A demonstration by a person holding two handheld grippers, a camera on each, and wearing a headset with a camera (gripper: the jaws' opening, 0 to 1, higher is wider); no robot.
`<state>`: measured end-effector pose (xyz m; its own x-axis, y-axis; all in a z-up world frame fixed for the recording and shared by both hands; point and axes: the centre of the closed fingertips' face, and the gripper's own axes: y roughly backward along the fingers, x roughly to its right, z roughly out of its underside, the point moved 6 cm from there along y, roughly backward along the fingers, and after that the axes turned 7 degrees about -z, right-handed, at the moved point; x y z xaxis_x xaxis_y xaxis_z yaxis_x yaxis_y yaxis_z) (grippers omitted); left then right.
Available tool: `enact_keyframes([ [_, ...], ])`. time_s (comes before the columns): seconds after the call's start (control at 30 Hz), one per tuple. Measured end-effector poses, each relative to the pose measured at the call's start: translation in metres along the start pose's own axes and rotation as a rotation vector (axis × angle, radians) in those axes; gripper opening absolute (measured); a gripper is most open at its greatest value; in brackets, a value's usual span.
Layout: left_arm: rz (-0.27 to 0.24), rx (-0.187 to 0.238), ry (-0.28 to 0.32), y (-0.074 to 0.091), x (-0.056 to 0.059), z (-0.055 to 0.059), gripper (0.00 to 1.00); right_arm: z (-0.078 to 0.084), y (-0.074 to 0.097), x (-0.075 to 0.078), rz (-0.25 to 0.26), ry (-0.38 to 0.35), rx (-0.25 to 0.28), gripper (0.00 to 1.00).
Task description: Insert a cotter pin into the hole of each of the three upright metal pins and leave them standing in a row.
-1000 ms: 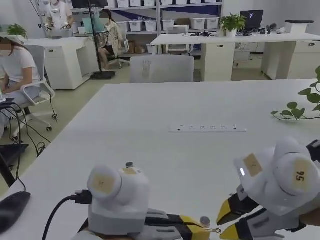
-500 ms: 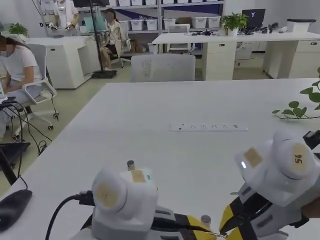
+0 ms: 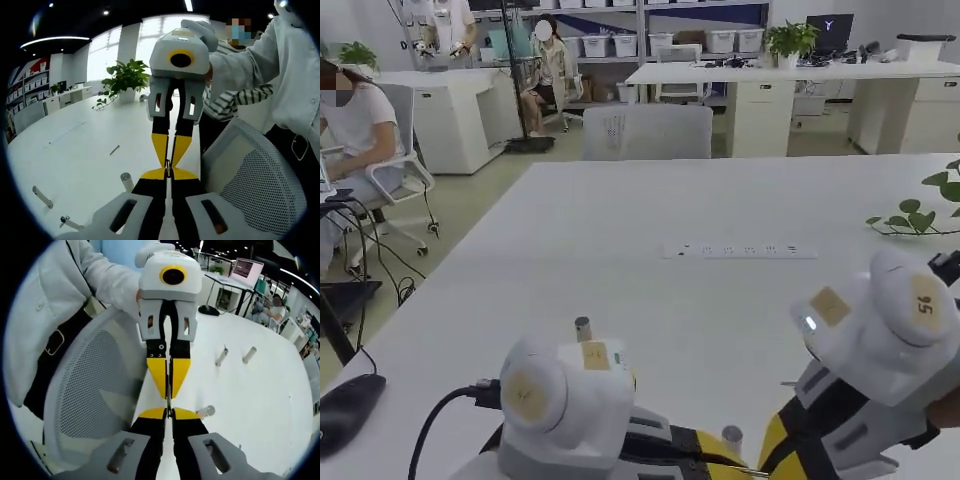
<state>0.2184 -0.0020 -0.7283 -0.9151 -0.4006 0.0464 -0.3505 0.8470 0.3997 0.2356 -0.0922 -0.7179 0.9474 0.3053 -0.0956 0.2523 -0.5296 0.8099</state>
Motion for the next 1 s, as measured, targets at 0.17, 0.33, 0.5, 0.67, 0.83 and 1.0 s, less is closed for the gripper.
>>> enact_keyframes([
  [0.17, 0.006, 0.005, 0.001, 0.000, -0.001, 0.002, 0.00, 0.001, 0.002, -0.002, 0.002, -0.006, 0.025, 0.05],
  [0.33, 0.016, 0.006, 0.004, 0.000, -0.001, 0.003, 0.00, 0.001, 0.003, -0.002, 0.010, -0.011, 0.044, 0.05],
  [0.5, 0.026, 0.008, 0.009, -0.001, -0.001, 0.004, 0.00, 0.002, 0.003, -0.003, 0.026, -0.024, 0.049, 0.04],
  [0.67, 0.037, 0.004, 0.023, -0.004, -0.001, 0.006, 0.01, 0.004, 0.002, -0.004, 0.043, -0.034, 0.054, 0.04],
  [0.83, 0.041, 0.002, 0.041, -0.005, -0.004, 0.008, 0.12, 0.007, 0.004, -0.003, 0.068, -0.061, 0.069, 0.04],
  [1.0, 0.010, -0.007, 0.054, -0.004, -0.013, 0.014, 0.17, 0.012, 0.006, -0.003, 0.097, -0.092, 0.074, 0.04],
])
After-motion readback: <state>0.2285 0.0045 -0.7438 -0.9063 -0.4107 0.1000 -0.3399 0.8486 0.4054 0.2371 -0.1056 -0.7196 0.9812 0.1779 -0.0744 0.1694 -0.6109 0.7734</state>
